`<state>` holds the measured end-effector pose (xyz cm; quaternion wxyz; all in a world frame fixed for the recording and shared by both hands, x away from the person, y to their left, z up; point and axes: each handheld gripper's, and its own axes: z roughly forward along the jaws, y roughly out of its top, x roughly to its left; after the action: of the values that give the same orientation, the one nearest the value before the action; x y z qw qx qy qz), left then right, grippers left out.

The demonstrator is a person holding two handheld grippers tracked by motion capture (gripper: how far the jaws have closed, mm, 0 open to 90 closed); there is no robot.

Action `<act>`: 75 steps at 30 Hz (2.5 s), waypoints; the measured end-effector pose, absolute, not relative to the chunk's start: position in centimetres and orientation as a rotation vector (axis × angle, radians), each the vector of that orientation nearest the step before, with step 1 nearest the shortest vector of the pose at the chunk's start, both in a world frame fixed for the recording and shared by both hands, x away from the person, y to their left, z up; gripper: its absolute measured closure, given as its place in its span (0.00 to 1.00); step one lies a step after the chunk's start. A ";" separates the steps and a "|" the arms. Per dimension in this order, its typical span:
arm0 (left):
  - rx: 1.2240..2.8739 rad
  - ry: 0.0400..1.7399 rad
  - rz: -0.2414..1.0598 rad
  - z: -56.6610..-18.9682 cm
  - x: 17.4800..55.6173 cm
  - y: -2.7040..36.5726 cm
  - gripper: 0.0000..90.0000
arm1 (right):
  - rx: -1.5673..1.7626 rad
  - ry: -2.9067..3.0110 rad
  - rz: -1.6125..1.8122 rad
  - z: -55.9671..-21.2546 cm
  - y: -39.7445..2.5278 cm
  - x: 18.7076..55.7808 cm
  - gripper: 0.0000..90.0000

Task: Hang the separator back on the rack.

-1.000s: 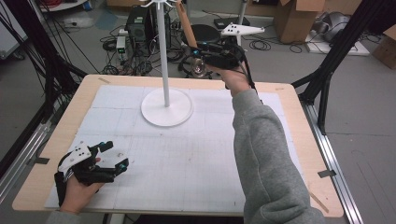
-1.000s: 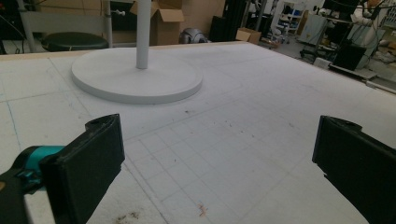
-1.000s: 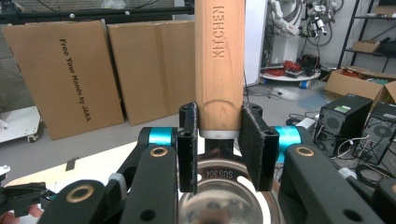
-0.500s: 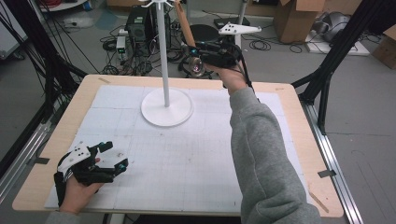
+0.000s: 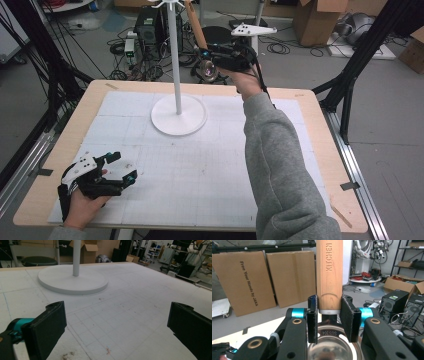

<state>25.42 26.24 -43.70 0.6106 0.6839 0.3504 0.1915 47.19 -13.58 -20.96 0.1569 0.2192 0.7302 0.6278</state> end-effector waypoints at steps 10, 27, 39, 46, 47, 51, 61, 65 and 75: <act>1.581 0.808 0.441 -43.7 25.4 26.3 0.03 | 0.632 2.100 1.792 -21.3 -13.1 47.4 0.78; 1.582 0.811 0.441 -43.7 25.3 26.4 0.03 | 0.648 2.108 1.778 -21.7 -12.3 47.8 0.78; 1.585 0.809 0.441 -43.7 25.2 26.5 0.03 | 0.698 2.123 1.764 -21.8 -11.0 48.0 0.78; 1.585 0.815 0.436 -43.8 25.1 26.6 0.03 | 0.707 2.128 1.742 -21.9 -10.0 48.2 0.78; 1.584 0.814 0.436 -43.8 25.1 26.7 0.03 | 0.709 2.128 1.741 -21.9 -9.9 48.3 0.78; 1.584 0.813 0.439 -43.8 25.1 26.7 0.03 | 0.715 2.127 1.729 -22.0 -9.7 48.4 0.78; 1.583 0.813 0.437 -43.8 25.1 26.6 0.03 | 0.722 2.094 1.688 -22.1 -9.4 48.2 0.76; 1.587 0.813 0.441 -43.8 25.0 26.8 0.03 | 0.710 2.083 1.677 -22.2 -9.6 48.1 0.66; 1.592 0.820 0.443 -43.8 25.0 26.7 0.03 | 0.668 2.113 1.693 -23.4 -10.5 47.0 0.39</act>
<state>24.95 26.65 -43.80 0.6041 0.6877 0.3541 0.1915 46.99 -10.52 -23.39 0.1753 0.2356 0.7460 0.5977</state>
